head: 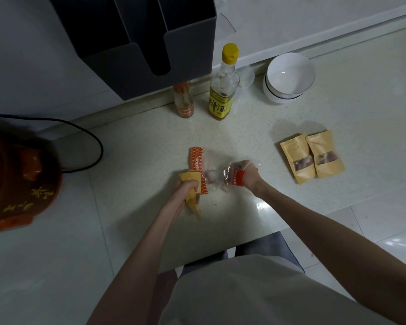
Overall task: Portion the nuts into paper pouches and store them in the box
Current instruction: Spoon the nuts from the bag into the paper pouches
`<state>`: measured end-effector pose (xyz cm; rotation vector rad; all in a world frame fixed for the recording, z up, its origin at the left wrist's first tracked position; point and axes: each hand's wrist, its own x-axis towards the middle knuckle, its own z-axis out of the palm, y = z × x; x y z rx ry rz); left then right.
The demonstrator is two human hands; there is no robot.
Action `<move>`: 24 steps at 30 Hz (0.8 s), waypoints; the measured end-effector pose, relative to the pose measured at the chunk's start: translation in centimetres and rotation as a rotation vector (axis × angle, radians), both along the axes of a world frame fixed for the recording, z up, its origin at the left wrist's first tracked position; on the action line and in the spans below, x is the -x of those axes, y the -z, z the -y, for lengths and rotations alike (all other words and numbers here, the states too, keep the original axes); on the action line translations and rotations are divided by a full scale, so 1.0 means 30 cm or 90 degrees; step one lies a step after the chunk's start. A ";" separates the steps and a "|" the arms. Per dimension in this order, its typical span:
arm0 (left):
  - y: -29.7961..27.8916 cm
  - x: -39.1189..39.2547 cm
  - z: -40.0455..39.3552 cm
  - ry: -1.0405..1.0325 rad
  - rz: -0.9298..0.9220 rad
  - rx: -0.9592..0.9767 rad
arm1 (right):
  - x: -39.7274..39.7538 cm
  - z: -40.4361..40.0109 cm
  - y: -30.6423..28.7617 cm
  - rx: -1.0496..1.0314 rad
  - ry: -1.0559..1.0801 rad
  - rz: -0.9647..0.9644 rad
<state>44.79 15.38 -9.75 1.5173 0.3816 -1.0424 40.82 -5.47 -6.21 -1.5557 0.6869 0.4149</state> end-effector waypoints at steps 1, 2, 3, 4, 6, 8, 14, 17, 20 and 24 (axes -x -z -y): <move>0.003 -0.001 -0.002 0.001 0.002 -0.004 | 0.001 0.002 0.002 -0.008 0.009 -0.001; 0.006 -0.002 -0.005 0.001 0.005 -0.006 | 0.002 0.003 0.004 -0.027 0.016 0.002; 0.007 -0.002 -0.008 -0.003 0.004 -0.004 | 0.003 0.009 0.008 -0.055 0.029 -0.004; 0.010 -0.001 -0.013 -0.012 -0.002 0.000 | 0.004 0.018 0.011 -0.089 0.045 -0.022; 0.018 0.000 -0.022 -0.023 -0.012 -0.008 | 0.010 0.037 0.010 -0.135 0.049 -0.058; 0.021 0.001 -0.027 -0.023 -0.008 -0.022 | 0.021 0.052 0.007 -0.151 0.021 -0.054; 0.021 -0.001 -0.029 -0.037 -0.003 -0.004 | 0.017 0.071 0.000 -0.173 0.006 -0.040; 0.022 -0.001 -0.030 -0.035 0.015 -0.018 | 0.008 0.096 0.012 -0.117 -0.040 -0.037; 0.024 0.001 -0.034 -0.054 0.015 -0.022 | 0.003 0.130 0.024 -0.062 -0.044 -0.050; 0.010 0.007 -0.035 -0.094 0.014 -0.044 | 0.030 0.212 0.048 -0.056 0.108 -0.079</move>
